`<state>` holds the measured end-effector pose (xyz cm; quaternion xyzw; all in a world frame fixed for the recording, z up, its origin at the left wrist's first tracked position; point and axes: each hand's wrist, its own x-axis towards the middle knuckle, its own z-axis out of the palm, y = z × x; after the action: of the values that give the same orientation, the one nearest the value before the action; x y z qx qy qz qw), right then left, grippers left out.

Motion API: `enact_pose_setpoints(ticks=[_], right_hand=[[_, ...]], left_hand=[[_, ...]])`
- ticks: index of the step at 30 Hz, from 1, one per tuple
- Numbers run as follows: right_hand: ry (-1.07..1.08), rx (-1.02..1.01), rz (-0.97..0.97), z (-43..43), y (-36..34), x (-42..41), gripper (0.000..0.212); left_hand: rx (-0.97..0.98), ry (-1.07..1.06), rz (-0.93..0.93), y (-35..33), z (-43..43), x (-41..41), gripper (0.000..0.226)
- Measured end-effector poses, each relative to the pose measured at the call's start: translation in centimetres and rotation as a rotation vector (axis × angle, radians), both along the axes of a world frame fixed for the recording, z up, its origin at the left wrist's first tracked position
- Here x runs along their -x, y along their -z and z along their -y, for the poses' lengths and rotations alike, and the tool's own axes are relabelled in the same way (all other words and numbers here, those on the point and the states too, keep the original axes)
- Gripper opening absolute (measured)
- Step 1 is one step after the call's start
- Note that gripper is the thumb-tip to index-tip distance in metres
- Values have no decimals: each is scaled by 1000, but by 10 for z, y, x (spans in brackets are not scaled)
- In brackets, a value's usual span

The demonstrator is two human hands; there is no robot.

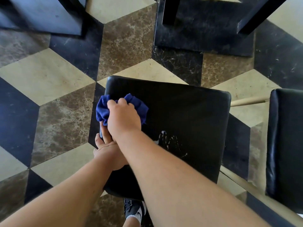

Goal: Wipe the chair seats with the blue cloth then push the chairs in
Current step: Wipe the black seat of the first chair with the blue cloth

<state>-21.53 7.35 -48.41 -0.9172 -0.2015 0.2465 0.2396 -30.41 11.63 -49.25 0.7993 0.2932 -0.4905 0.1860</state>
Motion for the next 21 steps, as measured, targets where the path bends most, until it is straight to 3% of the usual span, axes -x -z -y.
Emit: enact_pose_setpoints(ticks=[1,3,5,13,17,21], right_hand=[[2,-5,5,6,1,-3,27],[22,9,23,31,3,-13,20],[72,49,48,67,3,-25,16],[476,221,136,231,-5,-63,16],[675,226,134,209,0,-59,14],[481,157,62,124,2,-39,21]], left_hand=[[4,-35,-33,-1,0,-2,128],[-6,-9,-79,-4,3,-5,169],[-30,51,-45,-8,4,-1,183],[-38,54,-52,-13,7,-6,180],[-32,61,-51,-13,6,-5,180],[-53,50,-19,-10,5,-1,183]])
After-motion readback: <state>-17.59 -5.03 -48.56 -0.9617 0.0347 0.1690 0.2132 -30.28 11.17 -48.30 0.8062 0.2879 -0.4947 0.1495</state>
